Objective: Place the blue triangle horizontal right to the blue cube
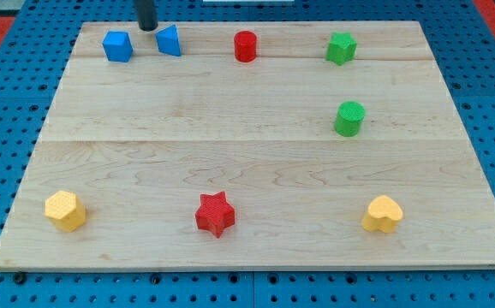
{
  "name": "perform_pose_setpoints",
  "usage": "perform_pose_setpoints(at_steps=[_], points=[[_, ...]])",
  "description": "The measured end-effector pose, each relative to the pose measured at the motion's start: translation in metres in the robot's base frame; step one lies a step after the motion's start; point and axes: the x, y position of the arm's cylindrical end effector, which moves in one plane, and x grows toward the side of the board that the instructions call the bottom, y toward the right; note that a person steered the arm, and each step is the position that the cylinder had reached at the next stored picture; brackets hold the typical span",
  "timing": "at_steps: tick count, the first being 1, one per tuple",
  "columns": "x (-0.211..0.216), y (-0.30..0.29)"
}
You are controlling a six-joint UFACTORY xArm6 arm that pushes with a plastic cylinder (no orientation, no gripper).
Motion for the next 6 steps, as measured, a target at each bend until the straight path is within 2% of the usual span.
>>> perform_pose_setpoints(at_steps=[1,3,5,6], points=[[0.021,0.035],[0.003,0.042],[0.015,0.047],[0.026,0.03]])
